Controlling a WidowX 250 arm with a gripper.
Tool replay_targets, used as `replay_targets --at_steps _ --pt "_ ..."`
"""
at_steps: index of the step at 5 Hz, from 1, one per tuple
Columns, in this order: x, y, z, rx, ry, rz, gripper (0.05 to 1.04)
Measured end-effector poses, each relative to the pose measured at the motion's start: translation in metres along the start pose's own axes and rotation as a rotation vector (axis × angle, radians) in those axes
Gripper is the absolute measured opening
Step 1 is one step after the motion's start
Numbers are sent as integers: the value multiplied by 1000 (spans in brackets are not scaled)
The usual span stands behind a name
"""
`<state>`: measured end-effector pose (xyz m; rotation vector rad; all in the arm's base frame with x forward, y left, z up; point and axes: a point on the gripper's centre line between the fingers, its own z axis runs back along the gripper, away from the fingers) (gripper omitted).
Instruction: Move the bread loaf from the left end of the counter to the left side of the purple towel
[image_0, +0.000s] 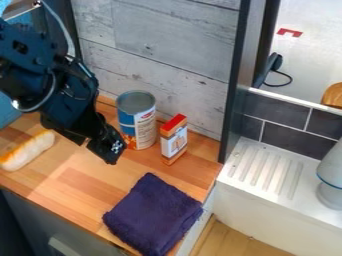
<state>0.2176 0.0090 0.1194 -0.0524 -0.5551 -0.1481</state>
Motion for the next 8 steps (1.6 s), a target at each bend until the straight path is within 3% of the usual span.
replay_targets --at_steps 1,2,4,5,6,7,8 --pt "-3 -1 -2 -9 13 -13 999" --pt "-24 42 -17 -129 17 -130 1000" --pt "-36 134 -31 -154 -12 -204 1000" --pt "-34 168 -36 -48 37 -155 999" --pt "-24 183 -41 94 167 -166 999" --pt "-33 194 -45 247 225 -42 999" --pt "-39 198 -51 323 219 8 999"
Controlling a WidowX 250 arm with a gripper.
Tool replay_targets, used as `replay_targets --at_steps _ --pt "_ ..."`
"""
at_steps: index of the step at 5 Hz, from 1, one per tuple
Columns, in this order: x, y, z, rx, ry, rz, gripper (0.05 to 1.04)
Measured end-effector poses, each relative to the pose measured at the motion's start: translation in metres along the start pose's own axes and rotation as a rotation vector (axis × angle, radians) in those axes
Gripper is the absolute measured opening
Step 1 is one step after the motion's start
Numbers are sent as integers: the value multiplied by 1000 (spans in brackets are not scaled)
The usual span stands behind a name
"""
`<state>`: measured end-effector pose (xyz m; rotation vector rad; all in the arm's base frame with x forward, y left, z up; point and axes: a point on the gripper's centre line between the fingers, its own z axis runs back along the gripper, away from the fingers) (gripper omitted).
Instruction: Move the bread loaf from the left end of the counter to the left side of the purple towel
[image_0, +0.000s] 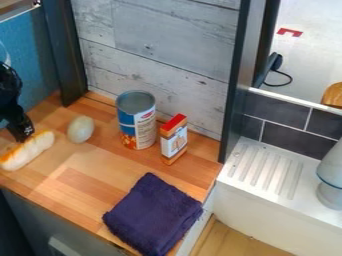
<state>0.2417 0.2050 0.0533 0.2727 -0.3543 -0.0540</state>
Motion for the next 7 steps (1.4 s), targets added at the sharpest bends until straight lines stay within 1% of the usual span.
replay_targets --at_steps 1,2,3,5,6,7 --pt "-8 -2 -15 -8 32 11 1000" --pt "-12 -3 -31 -49 50 30 999" --pt "-12 -1 -44 -97 52 63 1000" --pt "-7 2 -59 -130 56 62 999" --pt "-7 2 -68 -152 69 55 1000" --pt "-13 10 -74 -162 75 98 999"
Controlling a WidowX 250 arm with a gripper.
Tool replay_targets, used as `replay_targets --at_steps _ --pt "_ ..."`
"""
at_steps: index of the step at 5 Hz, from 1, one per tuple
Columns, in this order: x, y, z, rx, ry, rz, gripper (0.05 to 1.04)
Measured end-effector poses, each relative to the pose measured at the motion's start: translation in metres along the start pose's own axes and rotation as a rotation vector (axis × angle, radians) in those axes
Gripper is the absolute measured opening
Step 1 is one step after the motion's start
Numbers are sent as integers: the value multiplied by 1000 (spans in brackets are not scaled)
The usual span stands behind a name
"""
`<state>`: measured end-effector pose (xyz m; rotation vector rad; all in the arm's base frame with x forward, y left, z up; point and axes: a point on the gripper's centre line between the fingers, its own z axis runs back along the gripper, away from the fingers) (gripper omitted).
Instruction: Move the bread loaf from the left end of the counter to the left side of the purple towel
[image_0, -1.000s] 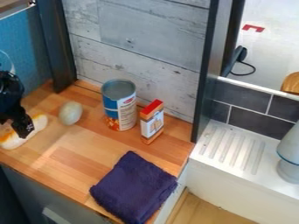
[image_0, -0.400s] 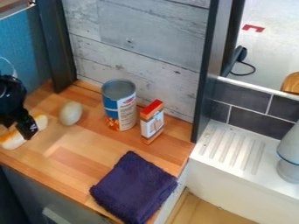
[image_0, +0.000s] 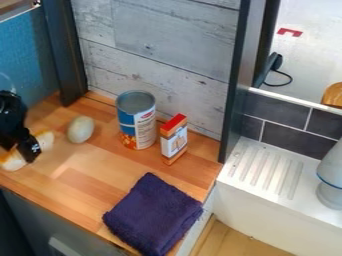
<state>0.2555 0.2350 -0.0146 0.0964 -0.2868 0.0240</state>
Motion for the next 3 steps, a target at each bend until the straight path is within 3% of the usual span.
replay_targets --at_steps 1,2,3 --pt "-7 0 -11 -25 26 5 950" --pt "-6 2 -11 -15 19 6 726" --pt "-6 0 -12 -25 18 7 709"
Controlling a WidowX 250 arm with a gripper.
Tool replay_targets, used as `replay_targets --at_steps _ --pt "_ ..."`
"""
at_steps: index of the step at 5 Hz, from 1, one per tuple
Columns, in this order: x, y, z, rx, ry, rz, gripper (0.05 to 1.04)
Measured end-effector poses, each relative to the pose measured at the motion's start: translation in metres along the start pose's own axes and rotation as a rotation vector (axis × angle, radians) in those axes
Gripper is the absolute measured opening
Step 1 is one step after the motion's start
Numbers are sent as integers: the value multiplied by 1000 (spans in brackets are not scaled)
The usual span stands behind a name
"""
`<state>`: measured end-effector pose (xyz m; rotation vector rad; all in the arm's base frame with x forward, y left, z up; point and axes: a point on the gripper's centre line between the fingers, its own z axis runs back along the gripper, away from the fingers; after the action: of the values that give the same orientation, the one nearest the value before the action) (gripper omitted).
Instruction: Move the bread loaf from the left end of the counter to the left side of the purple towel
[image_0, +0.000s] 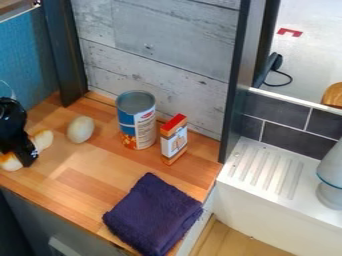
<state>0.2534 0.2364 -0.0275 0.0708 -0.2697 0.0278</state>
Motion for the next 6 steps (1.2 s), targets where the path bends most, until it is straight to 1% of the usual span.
replay_targets --at_steps 1,2,3,4,5,6 --pt "2 -3 1 -21 -10 3 710" --pt "12 -3 26 -96 -112 51 709" --pt "23 -11 68 -96 -212 49 709" --pt "24 -25 84 -106 -242 36 710" --pt "33 -63 80 -142 -236 -49 709" --pt "43 -114 69 -174 -233 -105 710"
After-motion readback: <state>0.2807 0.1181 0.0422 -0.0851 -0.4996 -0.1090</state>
